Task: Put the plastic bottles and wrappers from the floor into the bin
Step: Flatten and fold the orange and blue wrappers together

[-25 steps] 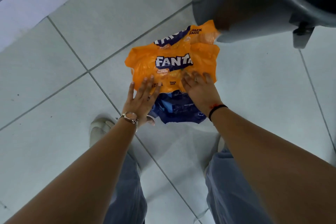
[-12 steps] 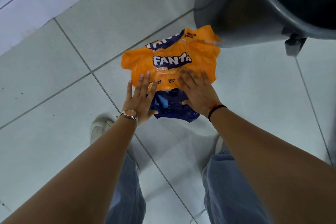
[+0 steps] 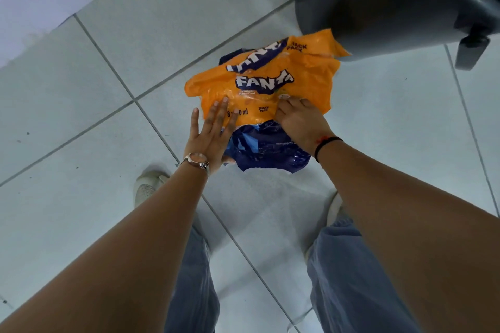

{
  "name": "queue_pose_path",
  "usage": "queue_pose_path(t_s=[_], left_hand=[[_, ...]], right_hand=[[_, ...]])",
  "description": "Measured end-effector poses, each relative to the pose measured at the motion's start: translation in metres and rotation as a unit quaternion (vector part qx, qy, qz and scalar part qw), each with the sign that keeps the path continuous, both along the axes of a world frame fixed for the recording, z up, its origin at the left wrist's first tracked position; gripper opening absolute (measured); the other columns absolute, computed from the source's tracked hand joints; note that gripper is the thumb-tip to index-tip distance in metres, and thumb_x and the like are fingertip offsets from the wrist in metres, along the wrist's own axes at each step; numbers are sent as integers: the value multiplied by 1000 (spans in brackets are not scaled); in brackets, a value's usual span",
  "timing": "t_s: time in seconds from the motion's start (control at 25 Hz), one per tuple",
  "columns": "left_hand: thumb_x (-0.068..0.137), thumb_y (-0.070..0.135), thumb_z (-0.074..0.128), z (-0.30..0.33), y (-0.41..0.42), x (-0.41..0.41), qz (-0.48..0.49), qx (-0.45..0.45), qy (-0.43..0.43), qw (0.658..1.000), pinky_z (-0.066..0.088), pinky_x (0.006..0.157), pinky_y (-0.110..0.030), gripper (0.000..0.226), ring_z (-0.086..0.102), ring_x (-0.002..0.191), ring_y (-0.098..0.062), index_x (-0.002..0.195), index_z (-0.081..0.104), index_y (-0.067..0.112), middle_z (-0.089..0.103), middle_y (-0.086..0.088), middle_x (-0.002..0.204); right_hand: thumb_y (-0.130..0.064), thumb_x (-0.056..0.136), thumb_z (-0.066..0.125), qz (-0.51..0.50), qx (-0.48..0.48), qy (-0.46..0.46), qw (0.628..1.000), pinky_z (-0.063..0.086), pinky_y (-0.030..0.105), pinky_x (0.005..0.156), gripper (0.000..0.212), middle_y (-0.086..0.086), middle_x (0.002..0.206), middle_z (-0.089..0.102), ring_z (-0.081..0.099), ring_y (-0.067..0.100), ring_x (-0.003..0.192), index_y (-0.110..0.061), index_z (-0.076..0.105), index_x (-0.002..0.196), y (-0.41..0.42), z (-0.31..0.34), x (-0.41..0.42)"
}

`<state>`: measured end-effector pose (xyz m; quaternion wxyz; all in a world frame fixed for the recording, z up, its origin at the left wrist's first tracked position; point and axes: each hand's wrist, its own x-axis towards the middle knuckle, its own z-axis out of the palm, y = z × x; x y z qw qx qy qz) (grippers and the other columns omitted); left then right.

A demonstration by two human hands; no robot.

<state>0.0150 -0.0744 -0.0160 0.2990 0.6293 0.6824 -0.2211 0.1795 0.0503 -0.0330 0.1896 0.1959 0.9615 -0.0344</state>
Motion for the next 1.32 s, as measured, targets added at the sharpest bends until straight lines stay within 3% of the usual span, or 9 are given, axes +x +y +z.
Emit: queue_pose_path(t_s=[0.12,0.28,0.48,0.68,0.92,1.12,1.24,1.32], left_hand=[[79,52,59,0,4,-3,-1,0,-4,1000,-5,114,-53,104,-14,142,-33,145,-13,16,-16,-14,155],[80,55,56,-7,5,-4,-25,-9,20,999,-5,113,-54,105,-15,142,-32,145,-15,14,-17,-13,155],[81,56,55,-12,3,-2,-39,-16,40,998,-4,113,-54,104,-14,142,-31,145,-16,13,-18,-12,155],[83,54,53,-8,7,-3,-44,-5,41,998,-3,113,-55,100,-14,142,-32,145,-15,14,-18,-13,155],[87,52,49,-13,14,-14,-82,-20,48,995,-5,112,-57,89,-15,142,-32,146,-11,23,-19,-10,155],[86,52,51,-15,13,-11,-84,-29,58,994,-5,112,-57,90,-12,143,-31,146,-10,24,-16,-9,156],[83,57,51,-11,17,-14,-81,-40,43,995,-6,112,-57,94,-11,143,-31,146,-10,25,-14,-8,157],[81,58,53,-10,20,-16,-79,-54,30,995,-8,112,-56,95,-4,144,-30,146,-10,27,-2,-5,158]], right_hand=[[-29,65,81,-18,0,45,999,54,40,85,35,9,101,73,68,28,95,-11,69,93,1,7,7],[-34,64,81,14,35,10,999,44,56,96,57,12,120,66,61,32,112,-11,64,113,9,11,33],[-11,62,83,58,34,12,998,47,49,95,63,13,128,62,59,32,115,-8,60,121,25,10,48],[-14,54,87,32,34,37,998,56,35,80,57,9,112,71,69,27,97,-8,68,108,31,9,32],[-28,63,80,29,120,12,992,45,42,100,65,1,127,63,60,24,116,-21,58,124,35,1,31],[-13,63,80,4,100,40,994,53,43,87,56,8,118,68,66,31,103,-12,63,117,38,-9,25],[-10,58,82,16,72,36,997,57,35,77,43,7,103,74,69,29,90,-11,70,100,44,-7,21],[-8,50,85,26,57,28,998,59,32,67,39,8,88,75,70,29,77,-11,72,87,49,-5,17]])
